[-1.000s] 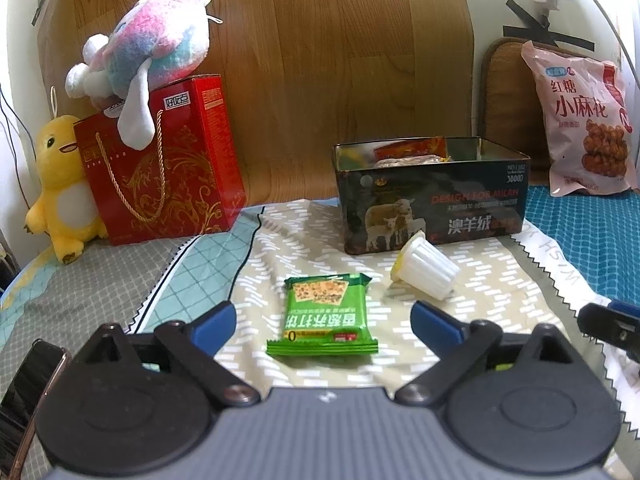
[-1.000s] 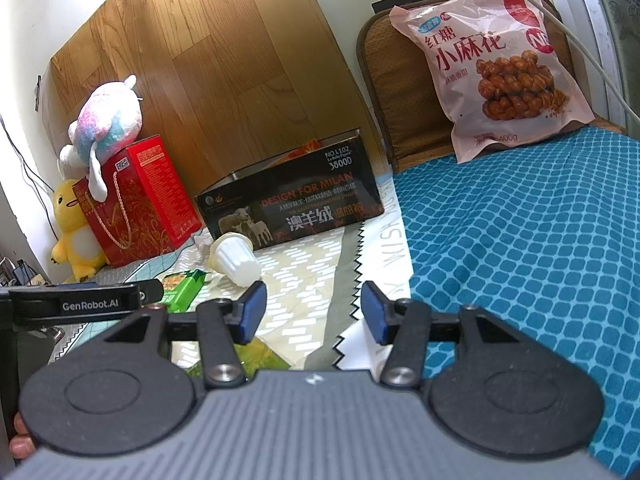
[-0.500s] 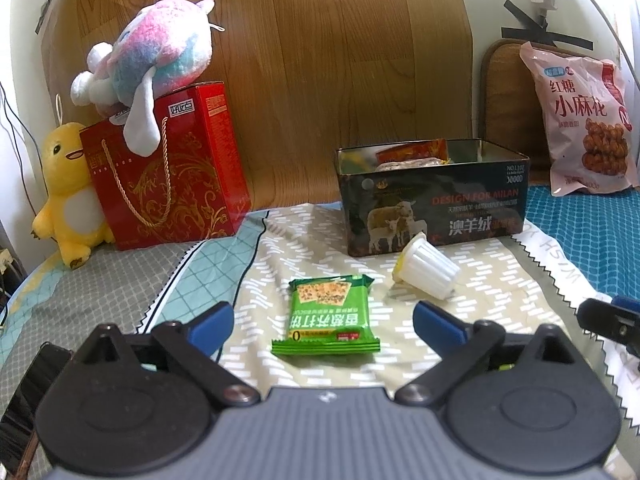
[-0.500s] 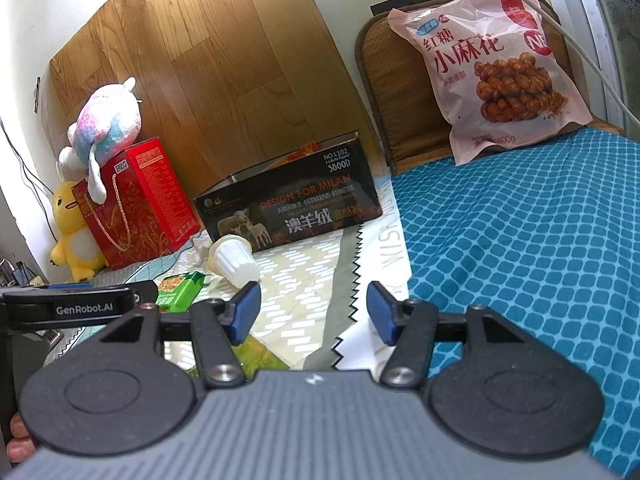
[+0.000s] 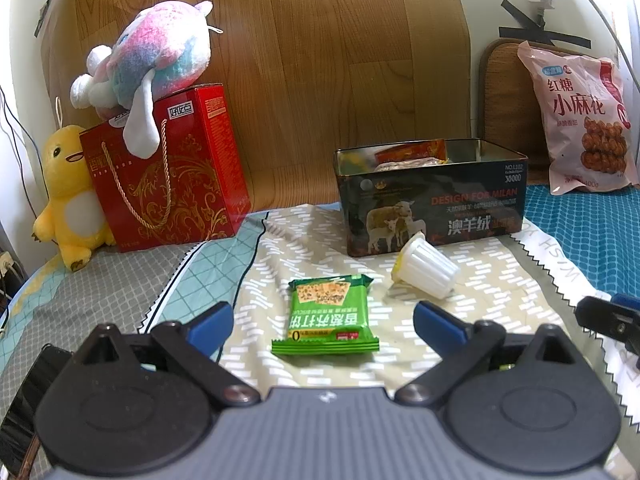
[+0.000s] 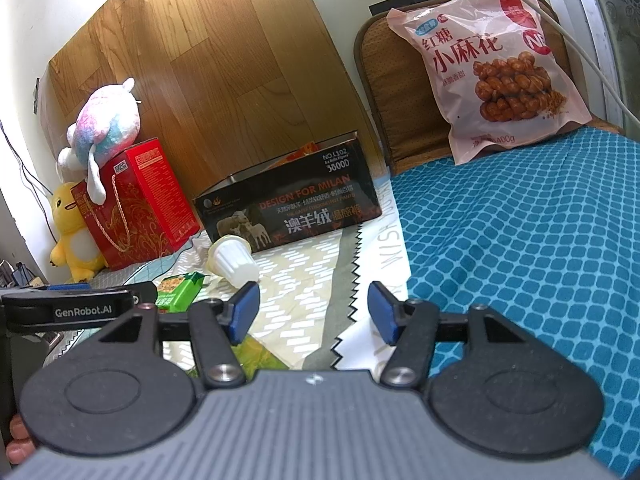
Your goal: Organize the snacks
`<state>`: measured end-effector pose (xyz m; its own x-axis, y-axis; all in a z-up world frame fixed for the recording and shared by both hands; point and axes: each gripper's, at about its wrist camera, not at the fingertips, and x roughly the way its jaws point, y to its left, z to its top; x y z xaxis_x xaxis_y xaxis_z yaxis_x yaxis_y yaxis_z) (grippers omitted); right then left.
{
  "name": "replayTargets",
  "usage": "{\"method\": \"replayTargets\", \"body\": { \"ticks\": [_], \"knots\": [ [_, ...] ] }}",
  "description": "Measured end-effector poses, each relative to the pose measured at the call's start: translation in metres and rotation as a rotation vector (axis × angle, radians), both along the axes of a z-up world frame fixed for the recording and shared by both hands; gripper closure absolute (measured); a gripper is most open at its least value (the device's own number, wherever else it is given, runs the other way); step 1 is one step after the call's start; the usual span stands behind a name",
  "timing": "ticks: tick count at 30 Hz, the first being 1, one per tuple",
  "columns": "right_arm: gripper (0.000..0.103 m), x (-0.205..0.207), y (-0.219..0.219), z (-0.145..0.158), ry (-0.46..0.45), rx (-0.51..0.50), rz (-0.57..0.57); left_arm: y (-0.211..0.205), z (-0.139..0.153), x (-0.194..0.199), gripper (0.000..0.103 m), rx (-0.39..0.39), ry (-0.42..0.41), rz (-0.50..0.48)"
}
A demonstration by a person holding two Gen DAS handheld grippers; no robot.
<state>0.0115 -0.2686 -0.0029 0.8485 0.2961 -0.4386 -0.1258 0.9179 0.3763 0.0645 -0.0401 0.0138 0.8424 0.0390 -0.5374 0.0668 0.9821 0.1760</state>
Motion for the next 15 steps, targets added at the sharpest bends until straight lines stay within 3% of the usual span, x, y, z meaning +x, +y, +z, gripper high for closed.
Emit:
{"method": "replayTargets", "body": {
  "ticks": [15],
  "knots": [
    [0.040, 0.0000, 0.0001, -0.0001, 0.000, -0.001, 0.003, 0.0074, -0.0076, 0.0005, 0.003, -0.016, 0.023, 0.004]
  ]
}}
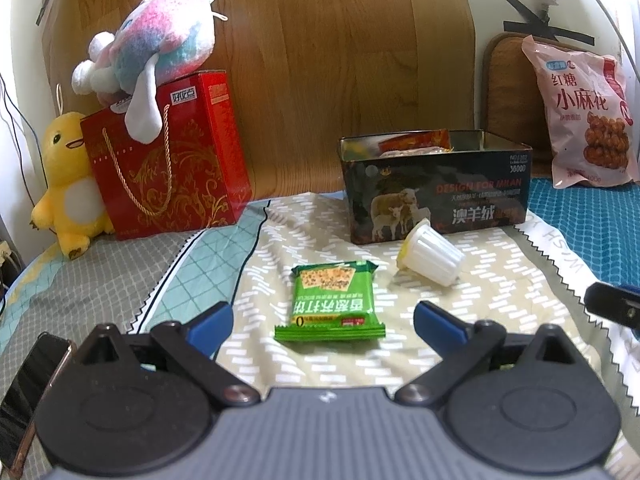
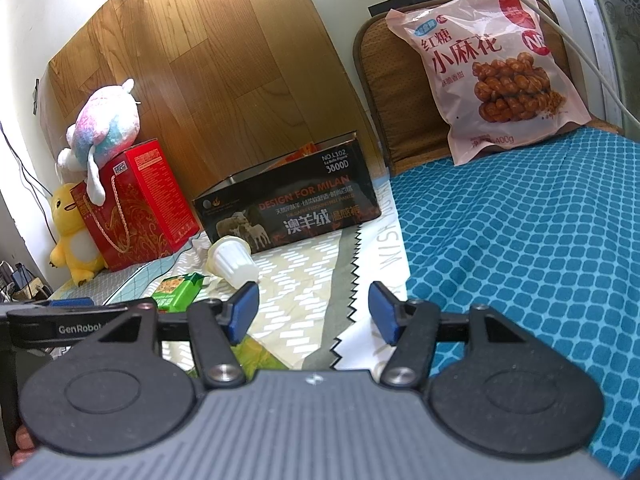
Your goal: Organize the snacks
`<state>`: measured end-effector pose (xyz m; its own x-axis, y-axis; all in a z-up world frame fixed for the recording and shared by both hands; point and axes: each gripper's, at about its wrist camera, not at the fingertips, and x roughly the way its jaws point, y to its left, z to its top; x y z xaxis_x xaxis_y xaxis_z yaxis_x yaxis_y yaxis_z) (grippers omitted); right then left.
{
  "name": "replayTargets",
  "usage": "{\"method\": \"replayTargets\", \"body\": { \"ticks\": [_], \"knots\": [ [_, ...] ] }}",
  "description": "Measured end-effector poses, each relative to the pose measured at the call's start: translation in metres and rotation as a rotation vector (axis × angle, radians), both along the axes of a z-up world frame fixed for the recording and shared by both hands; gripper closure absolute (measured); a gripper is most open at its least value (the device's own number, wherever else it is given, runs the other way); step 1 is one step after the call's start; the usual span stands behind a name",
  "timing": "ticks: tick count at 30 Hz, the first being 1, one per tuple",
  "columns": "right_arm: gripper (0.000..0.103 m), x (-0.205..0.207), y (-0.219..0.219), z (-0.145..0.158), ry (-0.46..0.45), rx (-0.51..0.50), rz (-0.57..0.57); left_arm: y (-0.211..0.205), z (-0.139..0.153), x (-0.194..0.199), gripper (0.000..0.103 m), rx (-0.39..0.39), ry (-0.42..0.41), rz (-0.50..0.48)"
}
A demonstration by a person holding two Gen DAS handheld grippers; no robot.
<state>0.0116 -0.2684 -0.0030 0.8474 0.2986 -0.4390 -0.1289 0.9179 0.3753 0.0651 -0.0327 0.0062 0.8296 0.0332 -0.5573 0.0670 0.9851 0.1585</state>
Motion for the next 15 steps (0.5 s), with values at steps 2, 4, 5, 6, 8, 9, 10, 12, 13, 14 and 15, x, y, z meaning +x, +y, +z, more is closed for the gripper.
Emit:
{"method": "replayTargets", "body": {
  "ticks": [2, 4, 5, 6, 8, 9, 10, 12, 13, 14, 15],
  "knots": [
    [0.040, 0.000, 0.000, 0.000, 0.000, 0.000, 0.000, 0.002, -0.002, -0.001, 0.003, -0.006, 0.004, 0.004],
    [0.040, 0.000, 0.001, 0.000, -0.001, -0.002, -0.002, 0.004, -0.004, -0.002, 0.002, -0.018, 0.008, 0.007],
    [0.039, -0.001, 0.000, 0.001, -0.001, -0.003, -0.004, 0.005, -0.005, -0.002, 0.002, -0.024, 0.008, 0.007],
    [0.039, -0.001, 0.000, 0.001, -0.002, -0.005, -0.005, 0.005, -0.006, -0.002, 0.001, -0.027, 0.007, 0.009],
    [0.039, -0.002, 0.001, 0.001, -0.003, -0.007, -0.009, 0.006, -0.009, -0.003, 0.001, -0.027, 0.003, 0.011],
    [0.039, -0.002, 0.001, 0.001, -0.003, -0.008, -0.010, 0.006, -0.010, -0.003, 0.001, -0.025, 0.001, 0.012],
    [0.038, -0.002, 0.001, 0.001, -0.004, -0.009, -0.012, 0.006, -0.012, -0.003, 0.001, -0.020, 0.002, 0.013],
    [0.038, -0.002, 0.001, 0.001, -0.005, -0.011, -0.014, 0.006, -0.016, -0.002, 0.001, -0.011, 0.010, 0.014],
    [0.038, -0.002, 0.002, 0.001, -0.006, -0.012, -0.015, 0.005, -0.018, -0.002, 0.001, -0.006, 0.015, 0.016],
    [0.038, -0.002, 0.003, 0.001, -0.006, -0.013, -0.015, 0.005, -0.020, -0.002, 0.001, -0.002, 0.022, 0.017],
    [0.038, -0.002, 0.002, 0.001, -0.006, -0.013, -0.015, 0.005, -0.021, -0.002, 0.001, -0.005, 0.027, 0.015]
  ]
}}
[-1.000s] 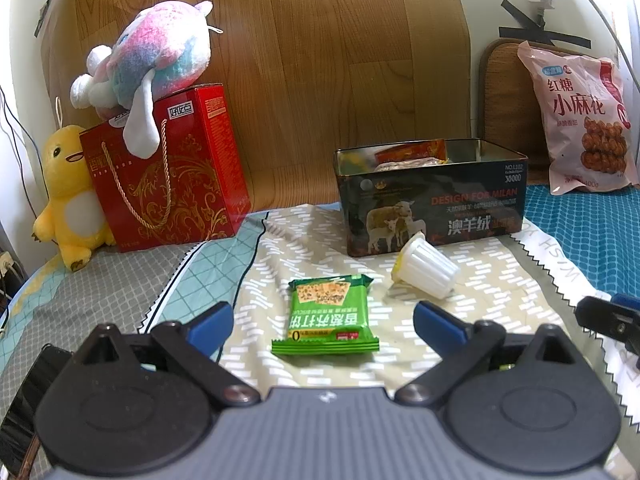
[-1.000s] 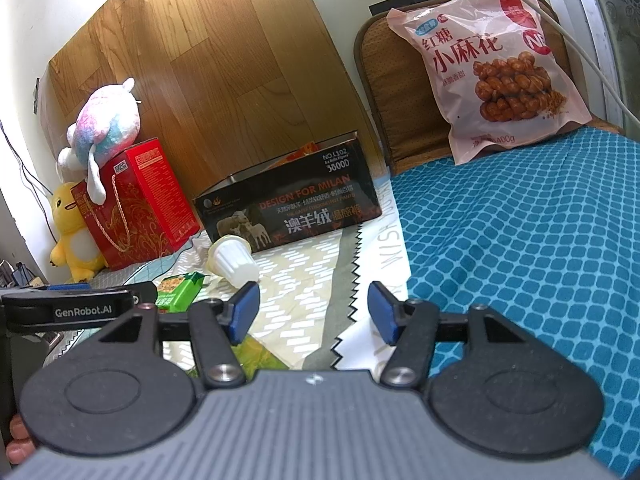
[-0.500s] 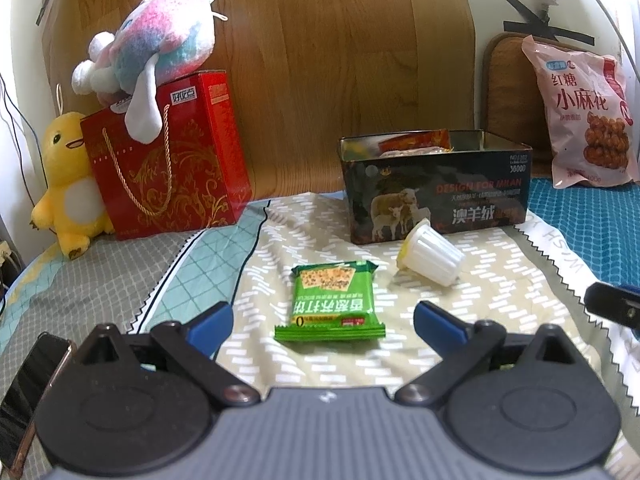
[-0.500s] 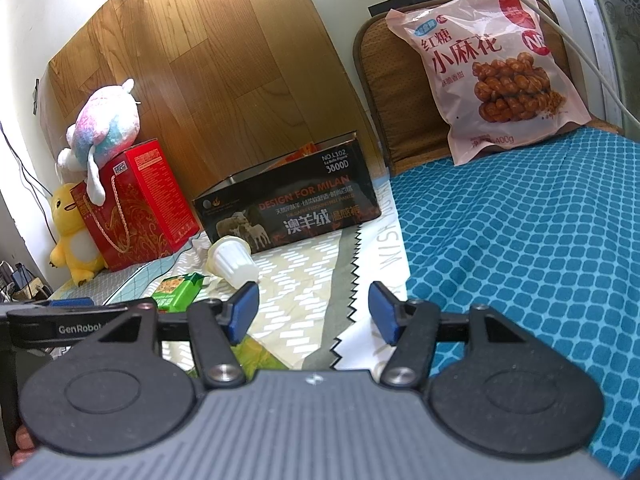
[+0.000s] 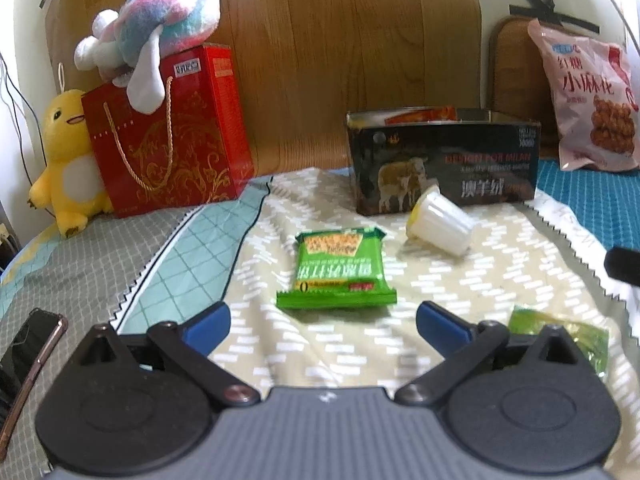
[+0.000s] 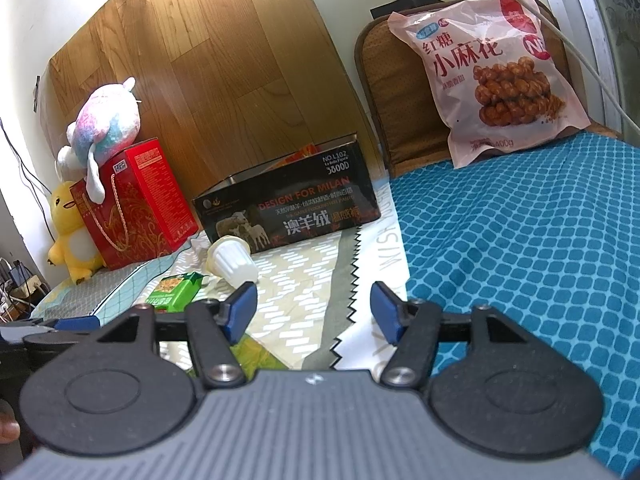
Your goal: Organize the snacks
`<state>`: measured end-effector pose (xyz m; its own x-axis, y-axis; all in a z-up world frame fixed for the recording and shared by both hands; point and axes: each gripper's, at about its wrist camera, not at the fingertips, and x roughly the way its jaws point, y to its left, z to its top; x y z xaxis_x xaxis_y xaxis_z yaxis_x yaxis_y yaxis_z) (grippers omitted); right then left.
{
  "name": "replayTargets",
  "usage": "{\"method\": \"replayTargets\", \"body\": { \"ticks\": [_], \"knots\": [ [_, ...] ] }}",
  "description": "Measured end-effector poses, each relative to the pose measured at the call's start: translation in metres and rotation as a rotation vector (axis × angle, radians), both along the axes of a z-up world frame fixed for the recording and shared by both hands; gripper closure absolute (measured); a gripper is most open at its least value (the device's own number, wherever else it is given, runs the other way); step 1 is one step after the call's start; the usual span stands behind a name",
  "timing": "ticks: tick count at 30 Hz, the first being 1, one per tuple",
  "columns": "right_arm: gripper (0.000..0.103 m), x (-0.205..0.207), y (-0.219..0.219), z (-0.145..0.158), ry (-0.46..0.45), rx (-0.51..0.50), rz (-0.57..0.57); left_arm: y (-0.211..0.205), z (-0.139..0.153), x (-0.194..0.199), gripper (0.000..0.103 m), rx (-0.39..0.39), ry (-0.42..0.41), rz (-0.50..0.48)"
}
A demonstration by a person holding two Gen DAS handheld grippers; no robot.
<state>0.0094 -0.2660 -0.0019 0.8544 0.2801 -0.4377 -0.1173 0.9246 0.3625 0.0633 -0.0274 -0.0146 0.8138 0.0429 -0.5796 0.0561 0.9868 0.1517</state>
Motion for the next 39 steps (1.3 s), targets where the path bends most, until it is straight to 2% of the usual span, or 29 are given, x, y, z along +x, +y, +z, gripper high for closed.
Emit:
{"method": "replayTargets", "body": {
  "ticks": [10, 17, 21, 25, 27, 30, 35, 36, 38, 39],
  "knots": [
    [0.038, 0.000, 0.001, 0.000, 0.000, -0.007, -0.004, 0.001, 0.000, -0.001, 0.001, -0.008, -0.004, -0.007],
    [0.038, 0.004, 0.000, 0.001, 0.032, -0.004, 0.010, 0.016, 0.005, -0.005, 0.001, -0.089, 0.000, -0.014],
    [0.037, 0.010, 0.014, 0.012, 0.055, -0.023, 0.144, 0.043, 0.018, -0.005, 0.001, -0.152, 0.007, -0.006],
    [0.031, 0.021, 0.057, 0.025, 0.027, -0.169, 0.336, 0.076, 0.036, 0.011, 0.001, -0.242, 0.025, -0.002],
    [0.031, 0.030, 0.080, 0.024, 0.036, -0.241, 0.414, 0.082, 0.040, 0.024, 0.005, -0.247, 0.044, 0.002],
    [0.031, 0.050, 0.106, 0.020, 0.080, -0.269, 0.518, 0.083, 0.040, 0.043, 0.012, -0.260, 0.097, -0.024],
    [0.032, 0.087, 0.132, 0.010, 0.158, -0.298, 0.574, 0.083, 0.030, 0.068, 0.025, -0.339, 0.201, -0.111],
    [0.033, 0.093, 0.136, 0.007, 0.170, -0.297, 0.583, 0.083, 0.027, 0.073, 0.032, -0.350, 0.223, -0.120],
    [0.039, 0.102, 0.145, -0.001, 0.190, -0.299, 0.606, 0.082, 0.020, 0.080, 0.042, -0.373, 0.262, -0.137],
    [0.052, 0.102, 0.148, -0.001, 0.170, -0.308, 0.606, 0.082, 0.016, 0.083, 0.050, -0.385, 0.276, -0.146]
  ]
}}
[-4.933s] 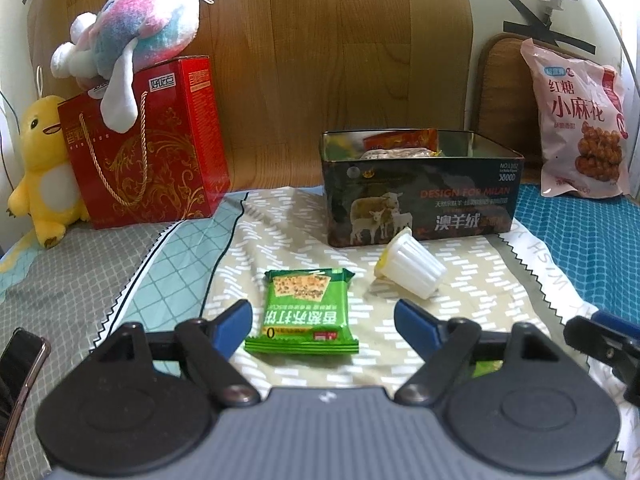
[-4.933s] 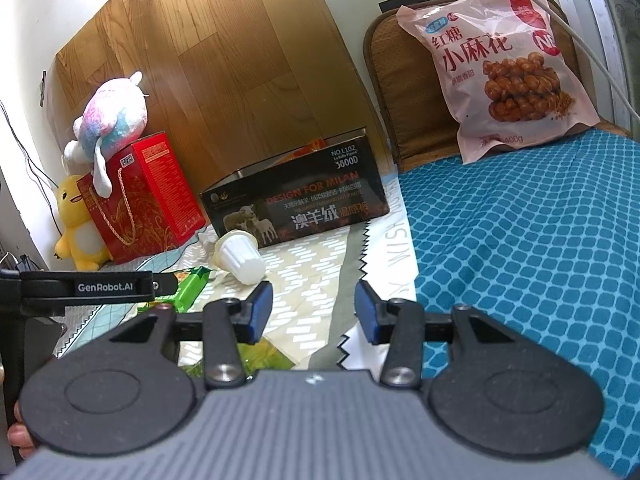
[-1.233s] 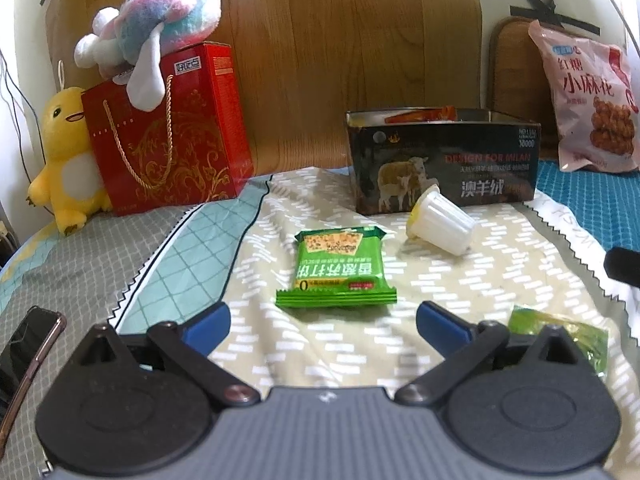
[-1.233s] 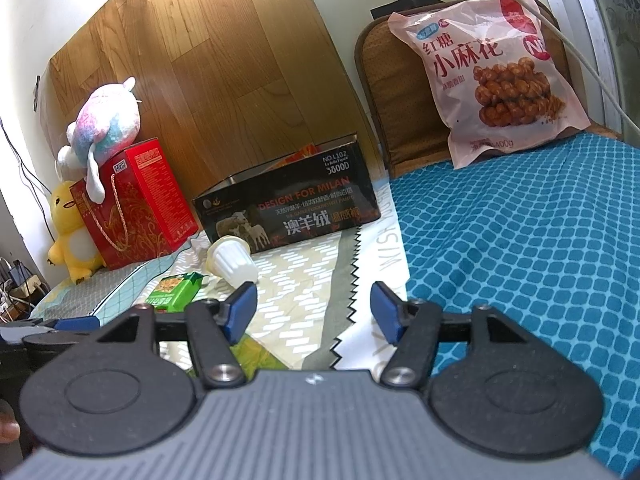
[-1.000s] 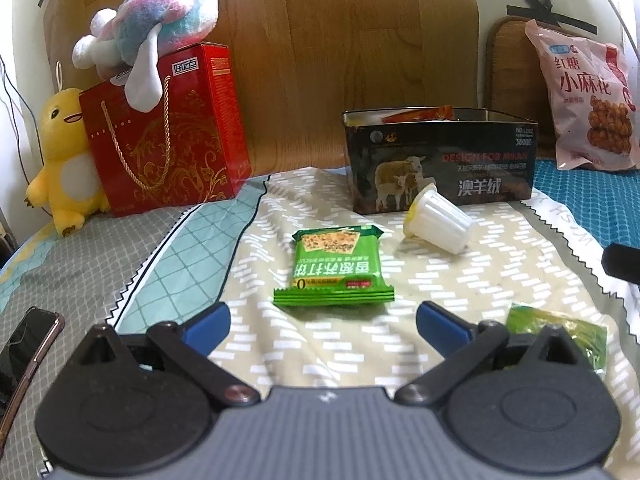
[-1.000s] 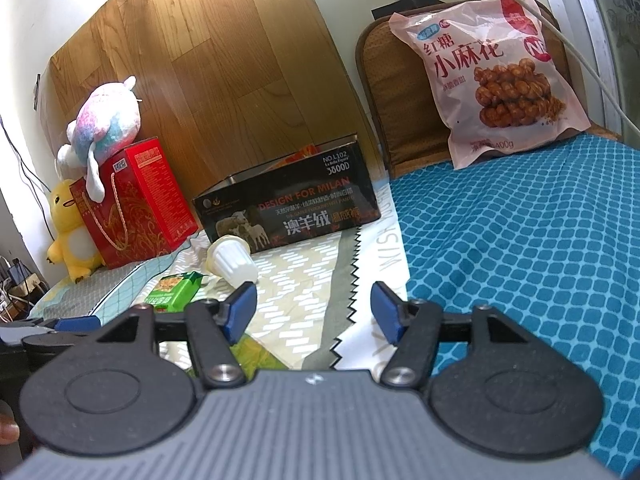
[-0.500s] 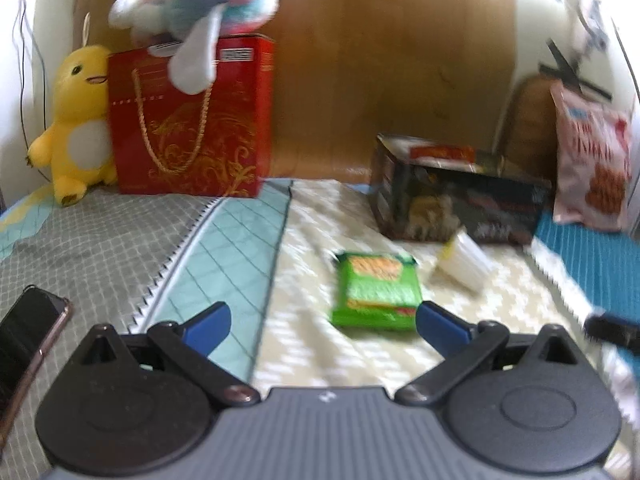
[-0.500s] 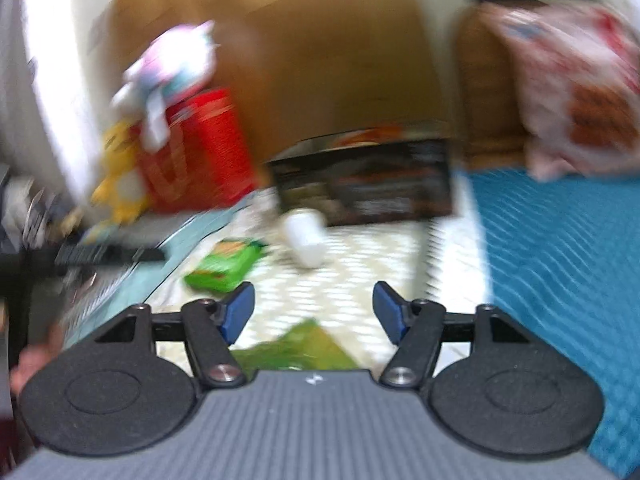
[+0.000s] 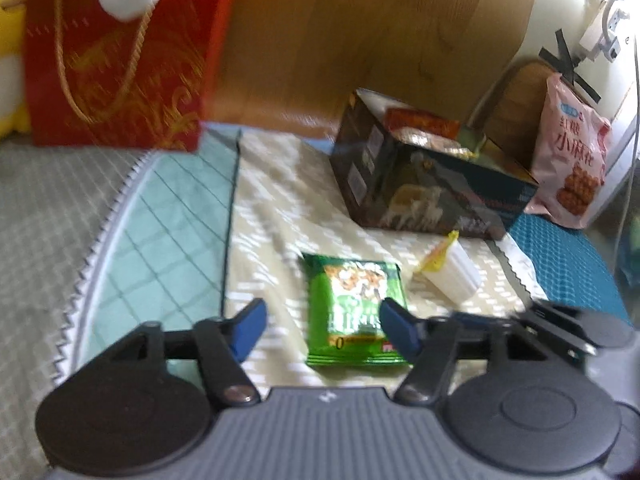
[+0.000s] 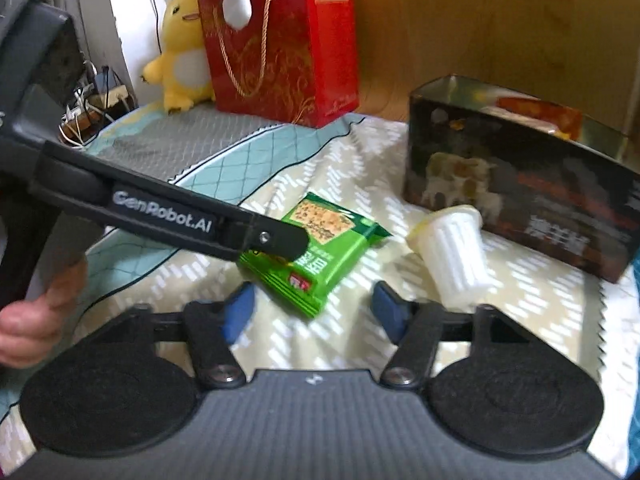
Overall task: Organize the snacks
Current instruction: 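Lower the left gripper onto the green cracker packet and grasp it, then carry the cracker packet into the tin box and open the left gripper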
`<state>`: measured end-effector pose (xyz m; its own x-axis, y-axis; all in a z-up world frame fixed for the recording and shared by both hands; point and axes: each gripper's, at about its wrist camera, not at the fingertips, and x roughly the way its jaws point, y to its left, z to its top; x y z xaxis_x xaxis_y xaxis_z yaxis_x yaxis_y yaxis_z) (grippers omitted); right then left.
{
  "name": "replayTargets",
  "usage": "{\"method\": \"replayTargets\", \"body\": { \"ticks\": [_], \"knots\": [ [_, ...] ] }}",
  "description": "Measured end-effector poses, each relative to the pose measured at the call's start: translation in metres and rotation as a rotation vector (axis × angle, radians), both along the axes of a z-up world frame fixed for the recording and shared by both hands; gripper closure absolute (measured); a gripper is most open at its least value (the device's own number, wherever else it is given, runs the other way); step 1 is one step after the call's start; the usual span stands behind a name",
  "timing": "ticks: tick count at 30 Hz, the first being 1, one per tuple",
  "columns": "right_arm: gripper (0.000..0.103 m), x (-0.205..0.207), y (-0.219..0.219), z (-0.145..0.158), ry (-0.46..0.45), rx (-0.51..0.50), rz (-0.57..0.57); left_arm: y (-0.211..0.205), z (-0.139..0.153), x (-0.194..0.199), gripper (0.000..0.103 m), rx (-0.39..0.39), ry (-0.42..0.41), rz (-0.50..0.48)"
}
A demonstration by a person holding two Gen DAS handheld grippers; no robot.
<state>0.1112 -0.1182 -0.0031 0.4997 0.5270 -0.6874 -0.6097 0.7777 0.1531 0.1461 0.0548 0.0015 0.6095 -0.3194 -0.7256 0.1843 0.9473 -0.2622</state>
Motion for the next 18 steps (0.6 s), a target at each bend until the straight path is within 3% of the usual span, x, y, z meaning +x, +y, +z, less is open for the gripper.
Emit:
{"method": "replayTargets", "body": {
  "ticks": [1, 4, 8, 11, 15, 18],
  "knots": [
    [0.062, 0.000, 0.003, 0.000, -0.001, 0.002, 0.024, 0.000, -0.004, 0.001, 0.052, -0.010, 0.011, -0.004],
    [0.066, -0.008, 0.004, 0.004, -0.028, 0.002, 0.017, -0.001, -0.005, -0.002, 0.070, -0.049, 0.004, -0.022],
    [0.066, -0.020, -0.012, 0.025, -0.108, 0.046, -0.013, -0.006, 0.007, -0.010, 0.070, -0.068, -0.002, -0.015],
    [0.066, -0.017, -0.036, 0.049, -0.198, 0.085, -0.064, -0.021, 0.034, -0.018, 0.071, -0.059, -0.076, -0.049],
    [0.066, 0.009, -0.070, 0.066, -0.259, 0.095, -0.161, -0.055, 0.069, -0.004, 0.071, -0.051, -0.181, -0.104],
    [0.066, 0.042, -0.087, 0.066, -0.253, 0.095, -0.220, -0.093, 0.078, 0.026, 0.071, -0.029, -0.234, -0.145]
  ]
}}
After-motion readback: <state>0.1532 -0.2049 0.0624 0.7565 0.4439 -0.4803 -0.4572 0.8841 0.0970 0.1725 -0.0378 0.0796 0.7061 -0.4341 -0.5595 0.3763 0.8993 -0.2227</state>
